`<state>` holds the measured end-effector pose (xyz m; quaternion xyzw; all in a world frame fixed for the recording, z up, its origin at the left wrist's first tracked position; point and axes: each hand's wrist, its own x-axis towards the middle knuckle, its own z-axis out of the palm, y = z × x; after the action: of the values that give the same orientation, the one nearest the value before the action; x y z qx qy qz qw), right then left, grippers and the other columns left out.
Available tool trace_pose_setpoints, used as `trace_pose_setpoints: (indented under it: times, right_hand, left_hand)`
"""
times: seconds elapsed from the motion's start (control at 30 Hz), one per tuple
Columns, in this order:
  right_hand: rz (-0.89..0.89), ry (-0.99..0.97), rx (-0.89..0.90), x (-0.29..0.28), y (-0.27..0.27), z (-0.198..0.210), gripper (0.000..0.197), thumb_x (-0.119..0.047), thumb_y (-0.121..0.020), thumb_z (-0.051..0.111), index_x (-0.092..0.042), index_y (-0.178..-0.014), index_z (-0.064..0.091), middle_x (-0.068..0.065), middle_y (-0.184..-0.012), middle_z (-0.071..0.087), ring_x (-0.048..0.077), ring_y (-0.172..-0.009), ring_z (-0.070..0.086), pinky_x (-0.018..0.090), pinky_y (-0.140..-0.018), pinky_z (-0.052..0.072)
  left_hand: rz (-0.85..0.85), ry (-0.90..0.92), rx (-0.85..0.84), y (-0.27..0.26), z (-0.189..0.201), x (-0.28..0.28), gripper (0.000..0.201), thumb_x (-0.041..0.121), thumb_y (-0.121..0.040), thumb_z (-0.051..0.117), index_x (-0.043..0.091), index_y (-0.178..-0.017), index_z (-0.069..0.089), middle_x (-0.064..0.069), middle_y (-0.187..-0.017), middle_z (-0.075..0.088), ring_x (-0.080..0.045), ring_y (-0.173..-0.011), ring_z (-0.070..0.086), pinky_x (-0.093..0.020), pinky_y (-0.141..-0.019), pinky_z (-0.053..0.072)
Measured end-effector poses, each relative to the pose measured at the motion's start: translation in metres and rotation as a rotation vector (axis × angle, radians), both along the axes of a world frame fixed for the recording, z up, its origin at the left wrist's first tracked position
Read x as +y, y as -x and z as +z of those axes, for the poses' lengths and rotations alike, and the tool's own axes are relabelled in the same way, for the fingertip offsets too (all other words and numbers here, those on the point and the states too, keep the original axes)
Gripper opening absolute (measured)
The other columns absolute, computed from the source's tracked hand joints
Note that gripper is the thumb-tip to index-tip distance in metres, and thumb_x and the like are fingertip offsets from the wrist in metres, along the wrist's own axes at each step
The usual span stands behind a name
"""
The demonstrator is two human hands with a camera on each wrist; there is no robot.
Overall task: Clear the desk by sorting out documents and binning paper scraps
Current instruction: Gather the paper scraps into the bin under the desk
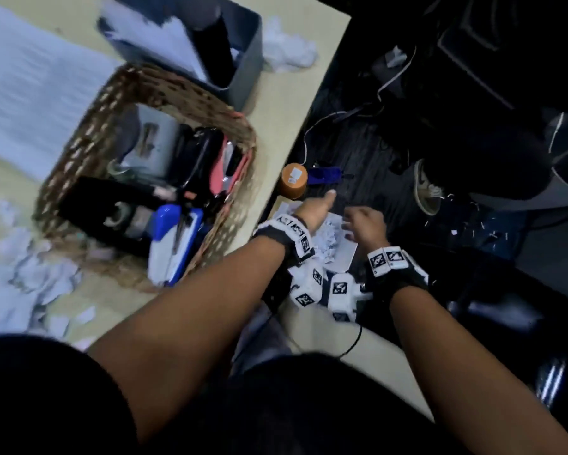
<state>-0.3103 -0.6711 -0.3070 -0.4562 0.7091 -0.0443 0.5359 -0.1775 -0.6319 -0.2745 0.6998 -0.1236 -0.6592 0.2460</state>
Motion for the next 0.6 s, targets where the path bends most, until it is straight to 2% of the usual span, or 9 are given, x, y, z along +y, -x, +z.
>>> trace_pose_setpoints:
  times: [0.07, 0.13, 0.23, 0.3, 0.37, 0.43, 0.5, 0.53, 0.6]
  right_hand:
    - [0.093, 0.12, -0.022, 0.011, -0.022, 0.052, 0.022, -0.041, -0.07, 0.06, -0.023, -0.074, 0.071, 0.0, -0.083, 0.074, 0.023, -0.089, 0.071, 0.042, -0.084, 0.057]
    - [0.208, 0.286, -0.022, 0.024, -0.049, 0.102, 0.017, -0.032, -0.08, 0.06, -0.019, -0.08, 0.071, -0.003, -0.08, 0.07, 0.017, -0.089, 0.066, 0.031, -0.086, 0.051]
    - [0.371, 0.537, -0.09, 0.06, -0.1, 0.163, 0.011, -0.022, -0.085, 0.059, -0.019, -0.085, 0.07, -0.006, -0.073, 0.065, 0.012, -0.081, 0.061, 0.01, -0.075, 0.038]
    - [0.462, 0.67, -0.2, 0.092, -0.138, 0.192, 0.009, -0.021, -0.084, 0.061, -0.017, -0.087, 0.068, -0.006, -0.072, 0.065, 0.006, -0.072, 0.059, 0.003, -0.068, 0.037]
    - [0.567, 0.761, -0.343, 0.128, -0.173, 0.21, 0.009, -0.014, -0.085, 0.062, -0.015, -0.093, 0.066, -0.002, -0.071, 0.064, 0.001, -0.063, 0.056, 0.006, -0.065, 0.041]
    - [0.745, 0.843, -0.454, 0.172, -0.203, 0.223, 0.014, -0.008, -0.086, 0.062, -0.014, -0.099, 0.063, -0.001, -0.071, 0.062, 0.004, -0.063, 0.055, 0.006, -0.063, 0.039]
    - [0.983, 0.894, -0.529, 0.216, -0.228, 0.225, 0.018, -0.007, -0.086, 0.063, -0.012, -0.103, 0.062, 0.0, -0.077, 0.061, 0.005, -0.068, 0.053, 0.008, -0.067, 0.039]
    - [1.113, 0.895, -0.548, 0.235, -0.239, 0.221, 0.019, -0.008, -0.085, 0.064, -0.011, -0.104, 0.061, 0.001, -0.082, 0.061, 0.007, -0.072, 0.053, 0.012, -0.07, 0.04]
    - [1.342, 0.845, -0.553, 0.27, -0.258, 0.205, 0.024, -0.009, -0.084, 0.065, -0.01, -0.107, 0.061, 0.002, -0.092, 0.059, 0.01, -0.082, 0.053, 0.02, -0.075, 0.042]
  left_hand:
    - [-0.03, 0.075, 0.036, -0.004, 0.05, 0.022, 0.055, 0.049, -0.1, 0.037, 0.007, -0.134, 0.051, -0.009, -0.116, 0.051, -0.025, -0.105, 0.05, -0.038, -0.092, 0.043]
    - [-0.107, 0.155, 0.041, -0.016, 0.092, 0.051, 0.049, 0.048, -0.099, 0.041, 0.012, -0.13, 0.053, -0.007, -0.112, 0.054, -0.024, -0.098, 0.054, -0.038, -0.083, 0.046]
    - [-0.168, 0.271, 0.05, -0.051, 0.131, 0.113, 0.038, 0.042, -0.095, 0.052, 0.011, -0.116, 0.056, -0.011, -0.105, 0.059, -0.025, -0.08, 0.061, -0.034, -0.065, 0.049]
    - [-0.162, 0.357, -0.005, -0.086, 0.148, 0.158, 0.027, 0.032, -0.099, 0.05, 0.009, -0.113, 0.056, -0.016, -0.106, 0.062, -0.022, -0.075, 0.063, -0.038, -0.064, 0.053]
    - [-0.111, 0.408, -0.115, -0.121, 0.162, 0.207, 0.023, 0.029, -0.1, 0.05, 0.01, -0.11, 0.058, -0.019, -0.107, 0.065, -0.015, -0.07, 0.063, -0.032, -0.061, 0.053]
    - [0.004, 0.395, -0.183, -0.153, 0.171, 0.259, 0.023, 0.03, -0.101, 0.049, 0.012, -0.11, 0.058, -0.016, -0.105, 0.069, -0.019, -0.07, 0.064, -0.026, -0.053, 0.05]
    - [0.124, 0.391, -0.309, -0.185, 0.173, 0.311, 0.022, 0.031, -0.1, 0.048, 0.014, -0.108, 0.06, -0.01, -0.1, 0.071, -0.022, -0.074, 0.066, -0.027, -0.056, 0.049]
    - [0.188, 0.387, -0.372, -0.198, 0.172, 0.336, 0.021, 0.03, -0.1, 0.049, 0.014, -0.105, 0.062, -0.009, -0.098, 0.071, -0.02, -0.072, 0.066, -0.027, -0.057, 0.048]
    - [0.317, 0.366, -0.482, -0.221, 0.167, 0.385, 0.02, 0.027, -0.099, 0.051, 0.012, -0.1, 0.064, -0.008, -0.095, 0.073, -0.011, -0.066, 0.065, -0.021, -0.055, 0.046]
